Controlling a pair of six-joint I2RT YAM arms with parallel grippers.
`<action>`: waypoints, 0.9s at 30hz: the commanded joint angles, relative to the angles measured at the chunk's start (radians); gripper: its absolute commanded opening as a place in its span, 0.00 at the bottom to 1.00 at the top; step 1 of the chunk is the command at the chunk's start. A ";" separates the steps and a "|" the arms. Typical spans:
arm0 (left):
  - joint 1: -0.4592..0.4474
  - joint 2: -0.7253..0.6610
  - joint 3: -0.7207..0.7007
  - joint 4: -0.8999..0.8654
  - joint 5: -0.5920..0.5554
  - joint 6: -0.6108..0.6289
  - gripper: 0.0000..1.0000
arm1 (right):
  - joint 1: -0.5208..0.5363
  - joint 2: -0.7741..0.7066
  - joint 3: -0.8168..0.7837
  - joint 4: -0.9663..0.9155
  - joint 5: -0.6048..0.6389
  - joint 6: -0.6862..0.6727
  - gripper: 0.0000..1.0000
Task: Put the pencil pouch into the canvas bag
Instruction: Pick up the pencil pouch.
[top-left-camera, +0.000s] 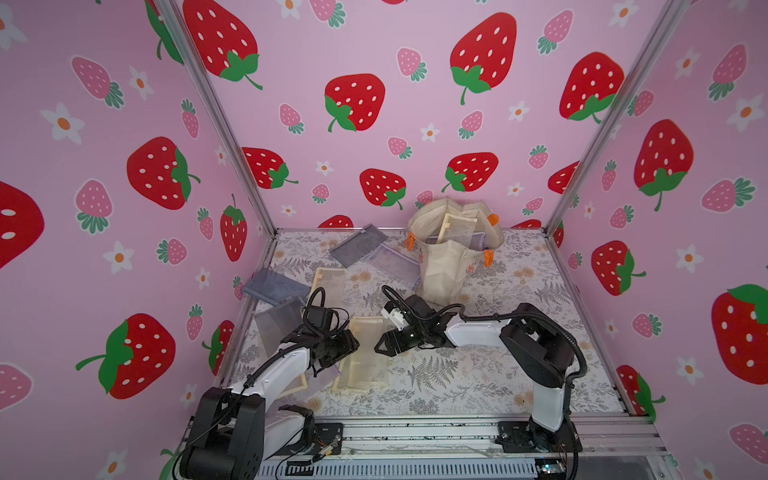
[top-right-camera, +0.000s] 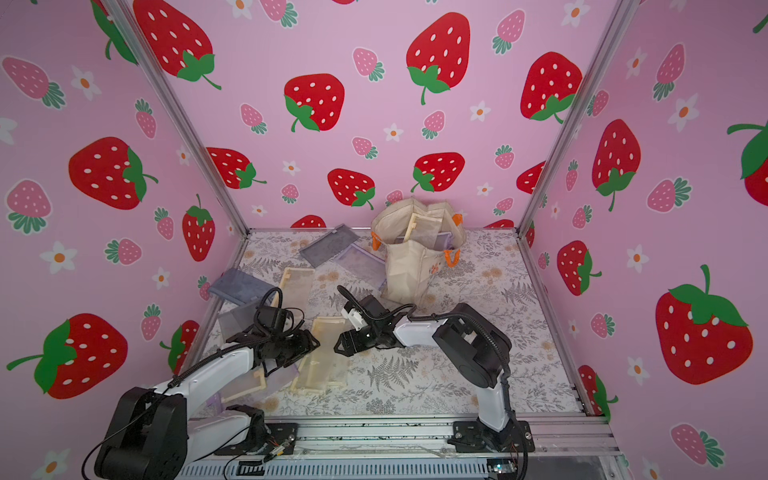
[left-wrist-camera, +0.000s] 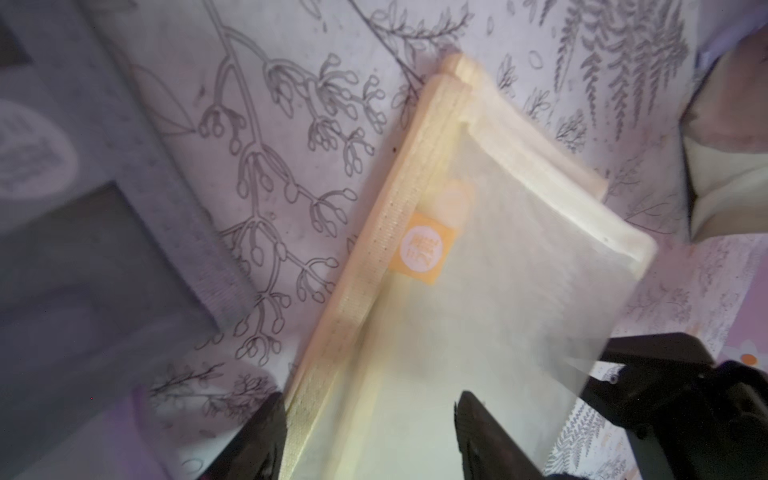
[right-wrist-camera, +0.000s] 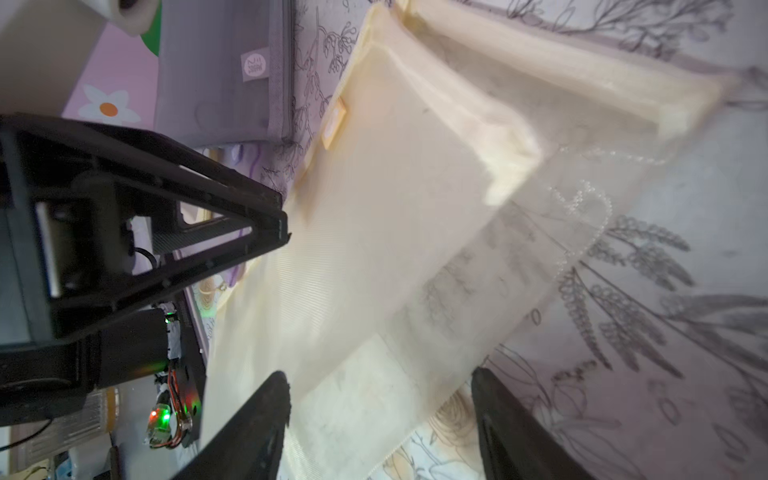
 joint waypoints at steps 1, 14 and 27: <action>-0.004 0.016 -0.057 0.072 0.071 -0.067 0.66 | 0.005 0.029 0.005 -0.004 -0.010 0.028 0.66; -0.112 -0.018 -0.063 0.147 0.070 -0.186 0.58 | -0.002 -0.047 -0.023 -0.022 0.018 0.019 0.44; -0.178 0.029 -0.010 0.180 0.041 -0.222 0.39 | -0.027 -0.163 -0.051 -0.166 0.119 -0.049 0.62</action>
